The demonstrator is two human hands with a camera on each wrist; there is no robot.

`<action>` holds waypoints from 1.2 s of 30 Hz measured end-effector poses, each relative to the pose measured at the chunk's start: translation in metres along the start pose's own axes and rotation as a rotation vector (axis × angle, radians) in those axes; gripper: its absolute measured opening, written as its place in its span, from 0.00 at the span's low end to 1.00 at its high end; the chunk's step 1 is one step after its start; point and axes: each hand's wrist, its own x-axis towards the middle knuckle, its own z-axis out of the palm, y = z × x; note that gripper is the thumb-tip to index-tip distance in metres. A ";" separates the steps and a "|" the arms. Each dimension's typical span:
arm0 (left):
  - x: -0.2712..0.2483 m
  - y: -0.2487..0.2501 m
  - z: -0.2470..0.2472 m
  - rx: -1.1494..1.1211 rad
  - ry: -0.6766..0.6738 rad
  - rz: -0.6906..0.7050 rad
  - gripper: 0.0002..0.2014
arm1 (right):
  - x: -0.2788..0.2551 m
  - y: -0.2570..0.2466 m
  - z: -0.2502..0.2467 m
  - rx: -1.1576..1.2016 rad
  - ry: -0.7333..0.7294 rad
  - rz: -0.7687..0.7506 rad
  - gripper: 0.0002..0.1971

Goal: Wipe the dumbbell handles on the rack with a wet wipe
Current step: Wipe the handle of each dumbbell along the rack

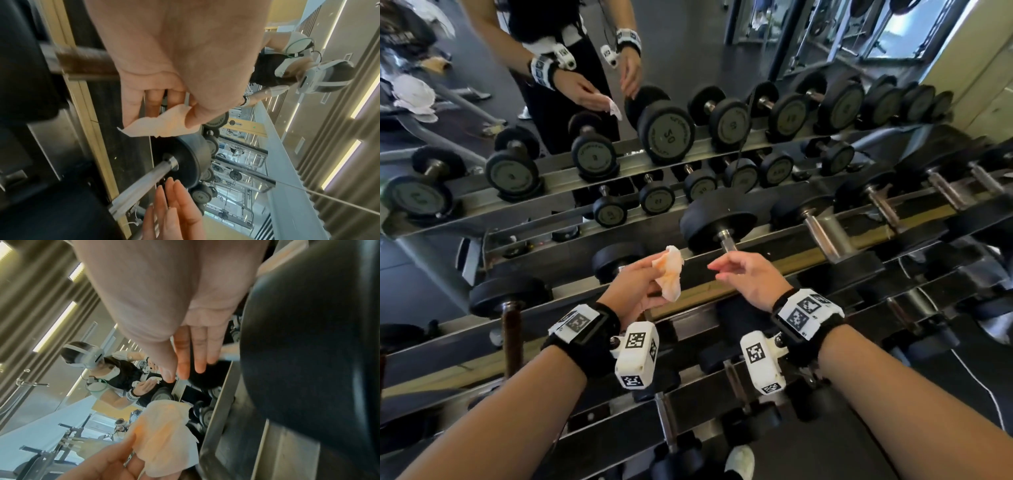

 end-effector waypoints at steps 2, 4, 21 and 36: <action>0.009 0.000 0.026 0.041 0.012 0.039 0.11 | -0.002 0.013 -0.026 0.018 0.030 0.004 0.10; 0.018 -0.006 0.048 0.109 0.038 0.112 0.13 | -0.007 0.032 -0.047 0.039 0.049 0.031 0.09; 0.102 -0.039 0.114 0.472 0.114 0.185 0.12 | -0.013 0.126 -0.074 0.321 -0.076 0.147 0.25; 0.076 -0.054 0.097 0.911 -0.106 0.190 0.11 | -0.021 0.119 -0.066 0.458 0.015 0.178 0.24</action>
